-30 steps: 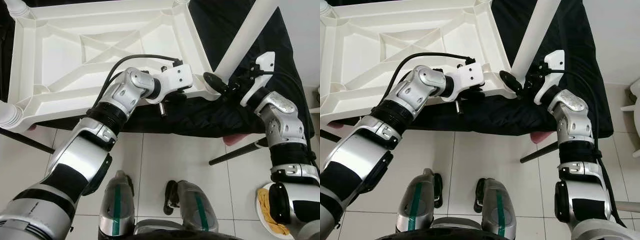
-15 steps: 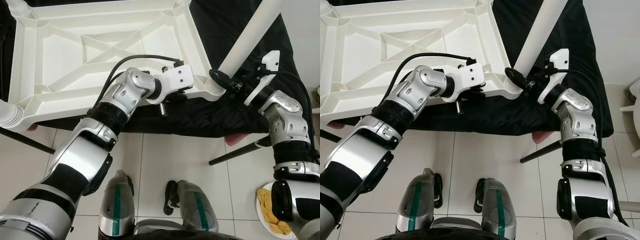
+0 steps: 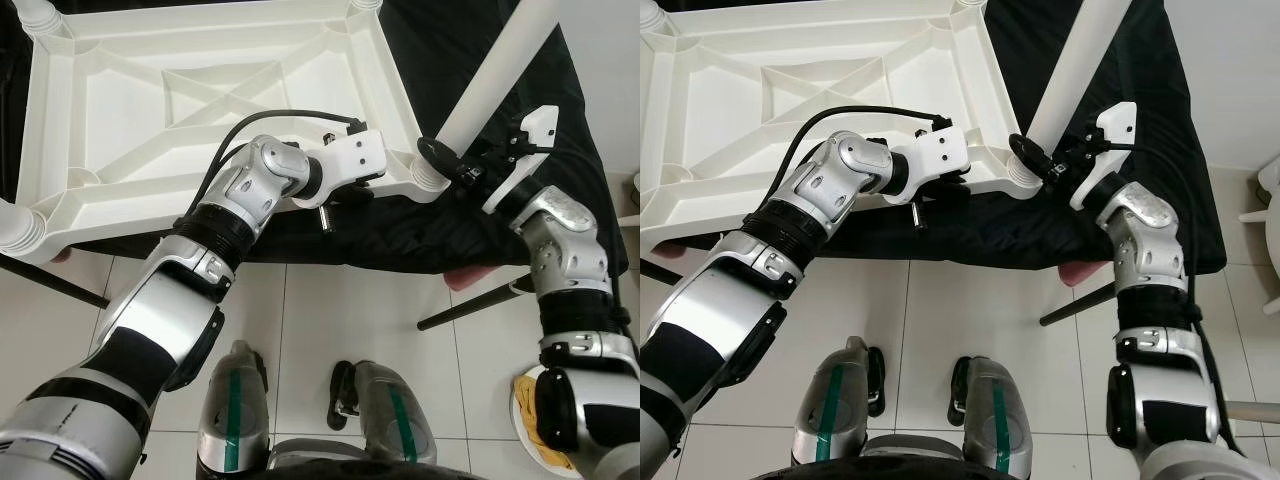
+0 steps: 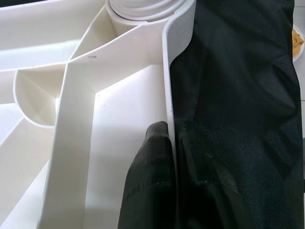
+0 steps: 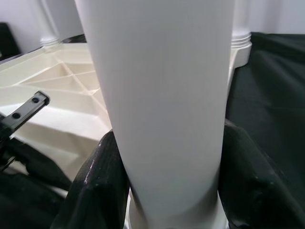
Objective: Building children table
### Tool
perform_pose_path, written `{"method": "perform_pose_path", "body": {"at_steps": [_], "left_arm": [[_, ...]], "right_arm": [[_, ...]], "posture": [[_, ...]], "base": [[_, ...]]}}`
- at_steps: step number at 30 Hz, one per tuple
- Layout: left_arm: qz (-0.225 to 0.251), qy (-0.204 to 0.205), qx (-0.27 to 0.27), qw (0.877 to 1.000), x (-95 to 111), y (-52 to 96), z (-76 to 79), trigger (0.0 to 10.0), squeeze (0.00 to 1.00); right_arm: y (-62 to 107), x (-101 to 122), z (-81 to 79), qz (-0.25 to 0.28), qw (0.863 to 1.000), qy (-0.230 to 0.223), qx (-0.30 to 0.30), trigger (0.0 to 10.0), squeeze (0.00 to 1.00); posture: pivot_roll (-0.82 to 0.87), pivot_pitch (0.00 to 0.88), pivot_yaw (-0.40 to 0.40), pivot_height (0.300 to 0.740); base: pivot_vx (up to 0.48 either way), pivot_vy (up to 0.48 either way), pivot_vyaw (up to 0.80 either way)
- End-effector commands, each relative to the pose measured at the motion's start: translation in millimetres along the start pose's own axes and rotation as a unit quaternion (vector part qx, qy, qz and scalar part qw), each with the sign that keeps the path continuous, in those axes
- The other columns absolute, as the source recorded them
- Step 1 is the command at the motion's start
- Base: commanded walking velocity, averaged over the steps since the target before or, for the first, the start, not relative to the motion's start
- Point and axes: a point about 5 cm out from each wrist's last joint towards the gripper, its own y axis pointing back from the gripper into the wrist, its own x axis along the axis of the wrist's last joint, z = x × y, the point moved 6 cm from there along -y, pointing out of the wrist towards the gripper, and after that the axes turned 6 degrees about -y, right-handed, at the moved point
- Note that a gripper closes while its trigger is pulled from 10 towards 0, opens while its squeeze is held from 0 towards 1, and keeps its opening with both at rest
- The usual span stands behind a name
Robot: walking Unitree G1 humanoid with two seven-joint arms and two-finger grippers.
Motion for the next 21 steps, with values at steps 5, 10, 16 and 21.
{"method": "perform_pose_path", "body": {"at_steps": [5, 10, 16, 21], "left_arm": [[0.016, -0.001, -0.004, 1.0, 2.6, -2.6, 5.7, 10.0, 0.0], [0.015, -0.001, -0.005, 1.0, 2.1, -2.5, 6.2, 10.0, 0.0], [0.015, 0.0, -0.006, 1.0, 1.5, -2.4, 7.0, 10.0, 0.0], [0.015, 0.001, -0.006, 1.0, 1.6, -2.6, 6.9, 10.0, 0.0]], "right_arm": [[-1.7, 11.4, 2.0, 0.037, 0.998, -0.016, -0.04, 10.0, 0.0], [-1.8, 12.5, -3.4, 0.05, 0.997, -0.027, -0.055, 10.0, 0.0], [-0.9, 16.5, -8.7, 0.068, 0.994, -0.04, -0.081, 10.0, 0.0], [-4.8, 20.8, -16.6, 0.091, 0.987, -0.053, -0.124, 10.0, 0.0]], "posture": [[0.01, 0.056, -0.037, 0.74], [0.01, 0.061, -0.038, 0.74], [0.01, 0.063, -0.039, 0.74], [0.01, 0.064, -0.042, 0.74]], "base": [[0.0, 0.0, 0.0], [0.0, 0.0, 0.0], [0.0, 0.0, 0.0], [0.0, 0.0, 0.0]]}}
